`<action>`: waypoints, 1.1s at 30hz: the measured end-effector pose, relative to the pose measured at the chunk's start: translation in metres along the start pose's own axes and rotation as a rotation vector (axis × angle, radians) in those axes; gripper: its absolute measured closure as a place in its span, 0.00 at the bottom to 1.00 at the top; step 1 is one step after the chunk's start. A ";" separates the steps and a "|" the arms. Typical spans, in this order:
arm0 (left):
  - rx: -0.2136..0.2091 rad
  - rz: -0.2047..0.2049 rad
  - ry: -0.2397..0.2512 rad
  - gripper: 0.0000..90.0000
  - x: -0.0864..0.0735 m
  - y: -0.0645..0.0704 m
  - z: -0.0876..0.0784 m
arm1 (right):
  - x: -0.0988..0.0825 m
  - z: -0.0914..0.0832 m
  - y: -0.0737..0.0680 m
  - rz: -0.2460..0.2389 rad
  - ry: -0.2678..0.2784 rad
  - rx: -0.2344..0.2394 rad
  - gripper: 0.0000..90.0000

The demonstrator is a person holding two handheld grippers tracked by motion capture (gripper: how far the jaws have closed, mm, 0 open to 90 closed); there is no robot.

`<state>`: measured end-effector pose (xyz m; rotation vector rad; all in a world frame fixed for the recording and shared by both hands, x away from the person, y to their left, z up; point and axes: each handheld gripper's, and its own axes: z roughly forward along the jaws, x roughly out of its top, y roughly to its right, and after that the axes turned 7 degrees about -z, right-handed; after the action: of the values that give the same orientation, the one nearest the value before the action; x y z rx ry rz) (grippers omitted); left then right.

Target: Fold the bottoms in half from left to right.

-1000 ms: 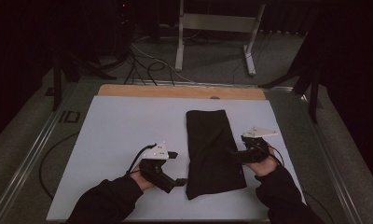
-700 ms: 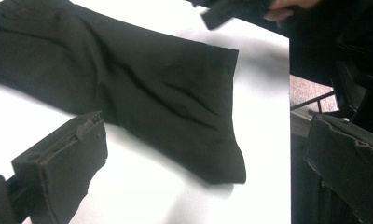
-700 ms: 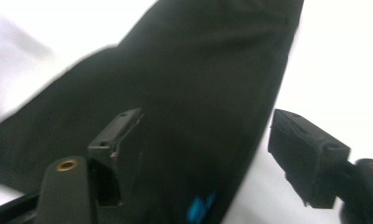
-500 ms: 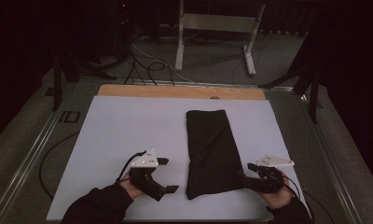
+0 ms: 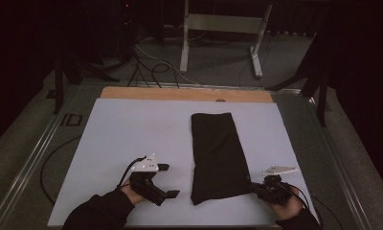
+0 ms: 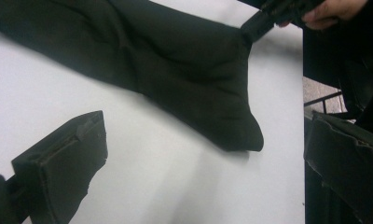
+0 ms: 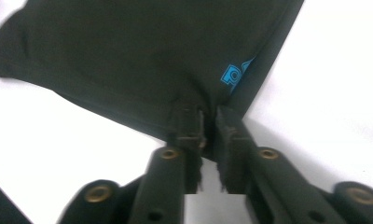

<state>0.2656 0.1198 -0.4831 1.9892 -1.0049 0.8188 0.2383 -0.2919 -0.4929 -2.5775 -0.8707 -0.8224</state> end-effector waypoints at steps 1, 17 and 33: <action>0.000 0.007 -0.004 0.00 0.000 0.001 0.001 | 0.001 -0.002 -0.001 0.001 0.004 -0.002 0.94; -0.009 0.018 -0.012 0.00 -0.002 0.001 0.004 | -0.010 -0.005 0.008 0.076 -0.013 0.005 0.94; -0.005 0.011 -0.008 0.00 -0.004 -0.005 0.002 | -0.005 -0.008 0.000 0.007 0.058 -0.035 0.47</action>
<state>0.2681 0.1218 -0.4891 1.9861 -1.0223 0.8144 0.2321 -0.2977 -0.4895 -2.5714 -0.8377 -0.9130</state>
